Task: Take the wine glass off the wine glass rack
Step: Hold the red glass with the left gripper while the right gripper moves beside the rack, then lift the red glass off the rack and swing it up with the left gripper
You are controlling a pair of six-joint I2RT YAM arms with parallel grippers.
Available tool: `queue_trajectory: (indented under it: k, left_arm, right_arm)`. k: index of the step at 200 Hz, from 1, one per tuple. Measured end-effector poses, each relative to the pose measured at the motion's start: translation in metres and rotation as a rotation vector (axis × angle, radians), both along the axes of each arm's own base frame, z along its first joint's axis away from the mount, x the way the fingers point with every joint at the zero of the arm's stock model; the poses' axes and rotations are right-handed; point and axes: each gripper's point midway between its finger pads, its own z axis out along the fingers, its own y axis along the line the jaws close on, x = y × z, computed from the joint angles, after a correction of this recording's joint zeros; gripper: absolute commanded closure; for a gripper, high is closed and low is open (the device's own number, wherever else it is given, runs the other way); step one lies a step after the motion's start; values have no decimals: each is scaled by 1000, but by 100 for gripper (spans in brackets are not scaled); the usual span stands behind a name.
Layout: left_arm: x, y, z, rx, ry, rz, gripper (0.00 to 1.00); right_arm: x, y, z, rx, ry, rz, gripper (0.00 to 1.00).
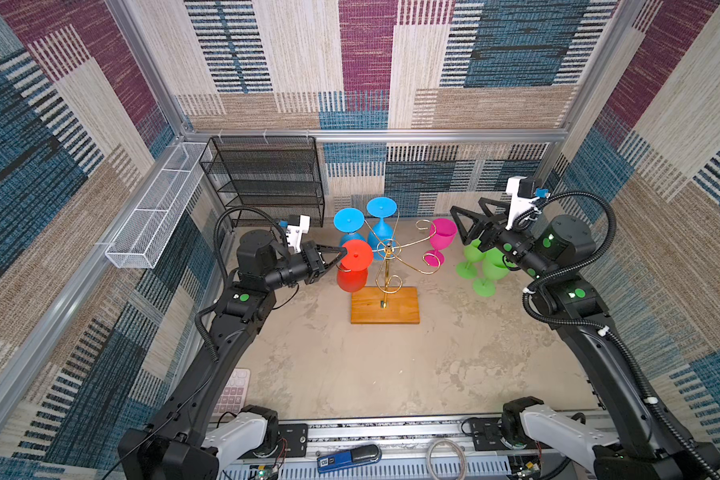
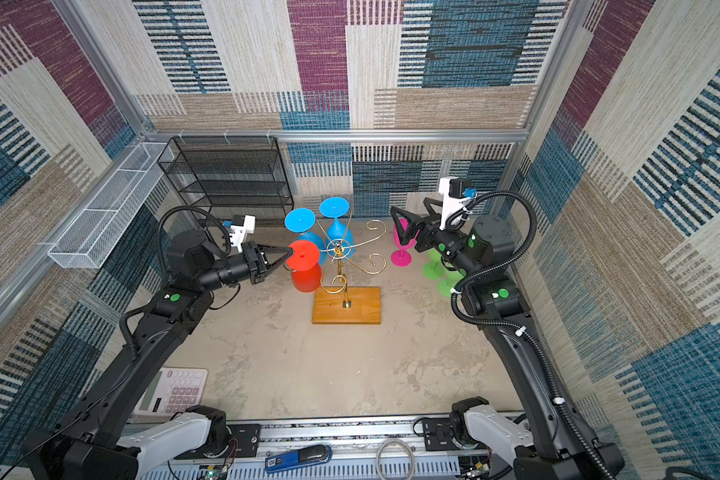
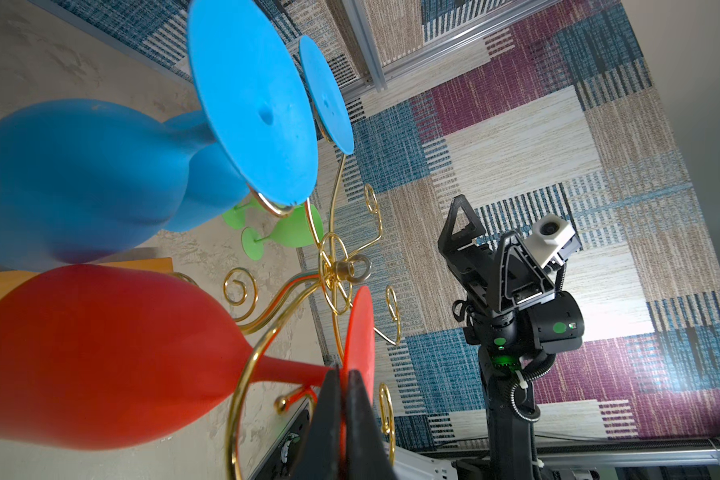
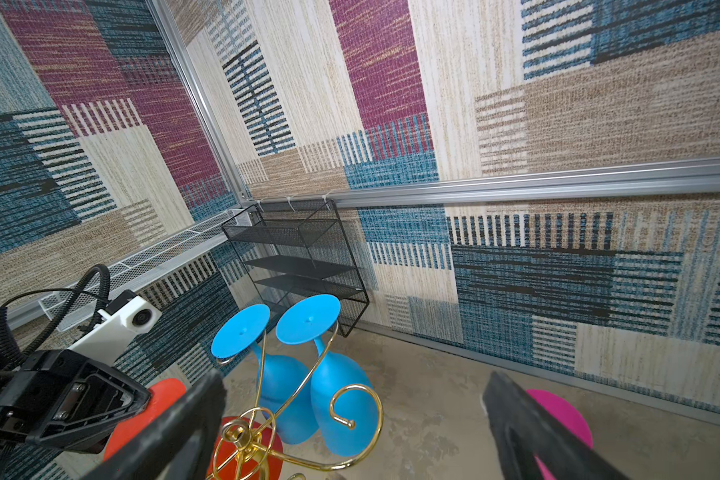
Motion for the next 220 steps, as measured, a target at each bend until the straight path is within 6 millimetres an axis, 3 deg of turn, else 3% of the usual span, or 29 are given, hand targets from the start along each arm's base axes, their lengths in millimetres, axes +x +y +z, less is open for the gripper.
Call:
queue_trajectory:
  k: [131, 220]
  left_arm:
    - [16, -4, 1, -13, -9, 2, 100]
    - [7, -3, 11, -20, -27, -10, 100]
  right_arm:
    - [-1, -4, -5, -22, 3, -21, 1]
    - [0, -3, -9, -25, 12, -21, 1]
